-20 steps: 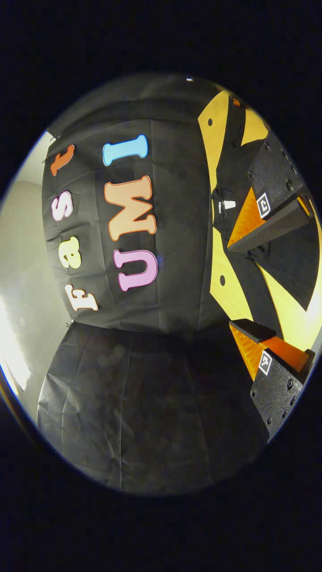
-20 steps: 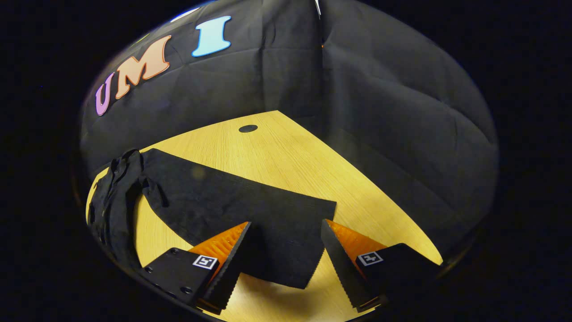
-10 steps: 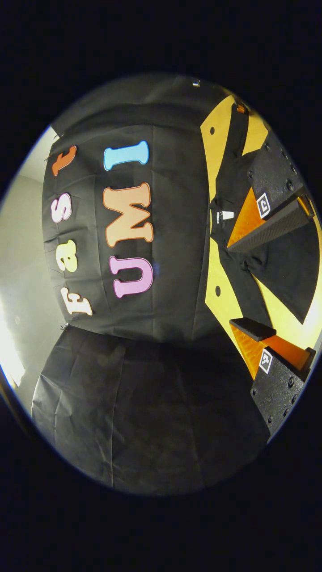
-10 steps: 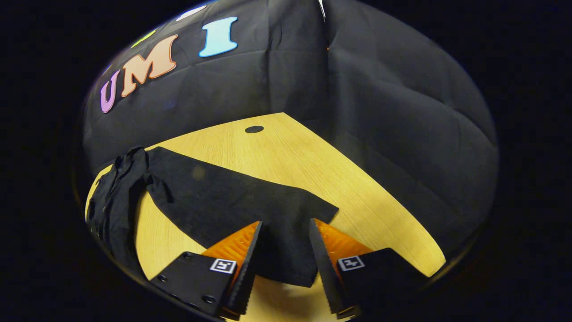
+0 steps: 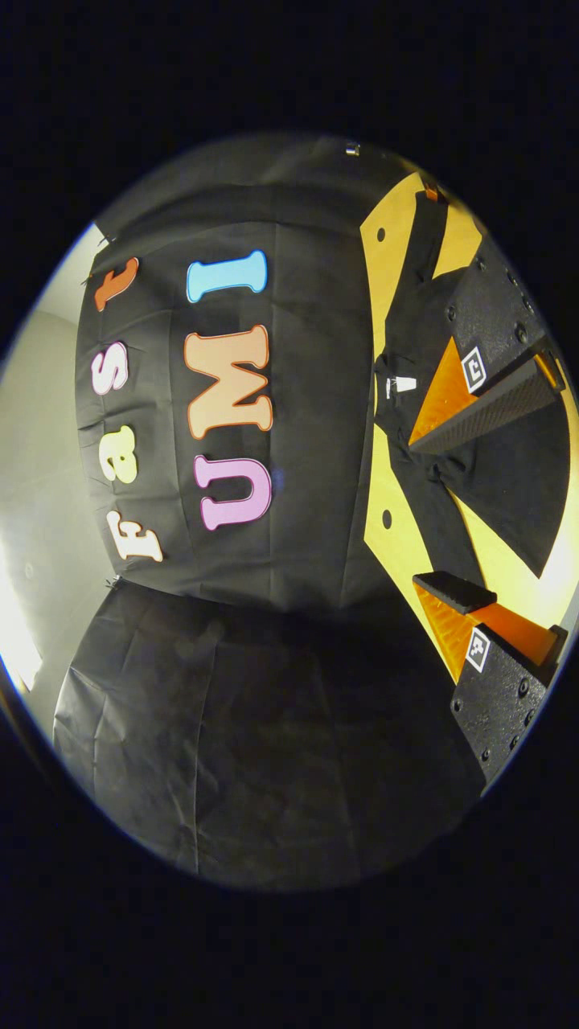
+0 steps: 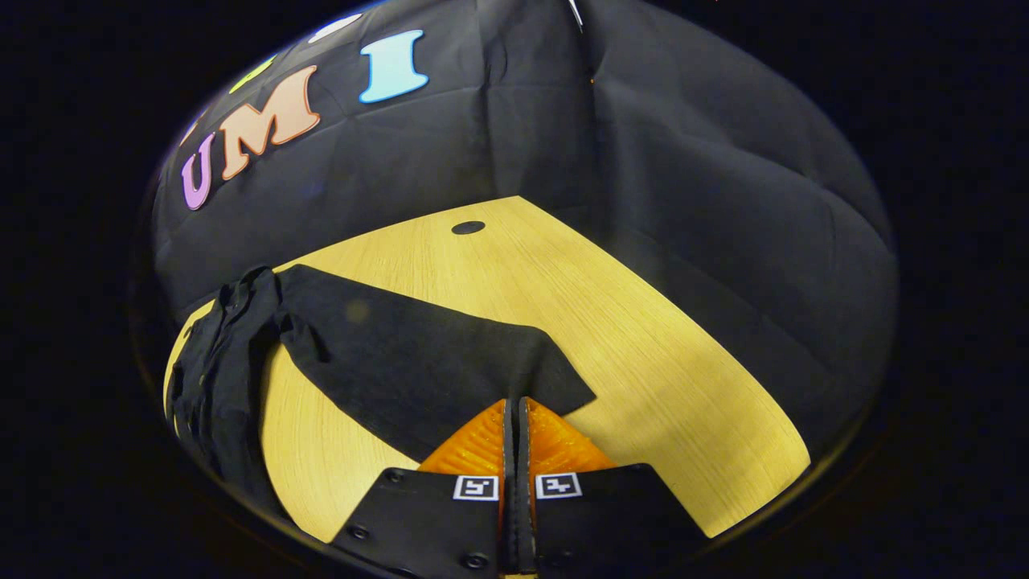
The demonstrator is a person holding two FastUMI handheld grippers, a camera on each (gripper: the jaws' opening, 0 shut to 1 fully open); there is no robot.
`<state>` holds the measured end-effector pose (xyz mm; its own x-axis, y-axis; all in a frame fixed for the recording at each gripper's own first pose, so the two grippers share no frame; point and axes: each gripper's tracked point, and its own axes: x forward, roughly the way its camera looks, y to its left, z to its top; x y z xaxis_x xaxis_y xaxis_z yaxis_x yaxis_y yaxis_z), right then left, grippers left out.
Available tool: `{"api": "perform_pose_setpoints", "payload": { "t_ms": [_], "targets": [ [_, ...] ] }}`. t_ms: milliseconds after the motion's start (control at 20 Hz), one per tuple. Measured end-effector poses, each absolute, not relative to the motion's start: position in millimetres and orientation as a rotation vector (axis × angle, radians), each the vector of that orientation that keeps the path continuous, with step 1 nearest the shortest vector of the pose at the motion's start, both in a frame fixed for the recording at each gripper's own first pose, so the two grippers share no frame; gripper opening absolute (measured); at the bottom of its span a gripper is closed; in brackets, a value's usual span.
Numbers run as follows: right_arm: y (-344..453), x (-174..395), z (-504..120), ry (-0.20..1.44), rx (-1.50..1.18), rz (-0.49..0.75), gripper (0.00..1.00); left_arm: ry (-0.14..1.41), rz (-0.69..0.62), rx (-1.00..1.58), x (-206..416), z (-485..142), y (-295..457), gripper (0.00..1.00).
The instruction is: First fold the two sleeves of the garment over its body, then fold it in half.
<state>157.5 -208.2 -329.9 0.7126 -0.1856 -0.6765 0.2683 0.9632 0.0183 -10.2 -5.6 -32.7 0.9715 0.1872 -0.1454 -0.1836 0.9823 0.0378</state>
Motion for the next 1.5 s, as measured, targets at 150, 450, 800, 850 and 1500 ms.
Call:
{"api": "perform_pose_setpoints", "payload": {
  "t_ms": [150, 450, 800, 850, 1500],
  "targets": [
    [-207, 150, -325, 0.734, 0.103, -0.250, 0.03, 0.149, 0.177, 0.029, -11, -31, -4, 0.93],
    [-202, 136, -284, 0.639, 0.128, -0.253, 0.03, 0.148, 0.152, 0.027, -13, -33, 0, 0.93],
    [-148, 125, -208, 0.479, 0.101, -0.230, 0.02, 0.131, 0.117, 0.003, -14, -30, 10, 0.94],
    [-137, 127, -198, 0.460, 0.090, -0.220, 0.02, 0.131, 0.112, 0.001, -13, -31, 12, 0.93],
    [31, 222, -91, 0.276, 0.021, 0.044, 0.02, 0.137, 0.206, -0.031, -17, -37, 87, 0.90]
  ]
}}
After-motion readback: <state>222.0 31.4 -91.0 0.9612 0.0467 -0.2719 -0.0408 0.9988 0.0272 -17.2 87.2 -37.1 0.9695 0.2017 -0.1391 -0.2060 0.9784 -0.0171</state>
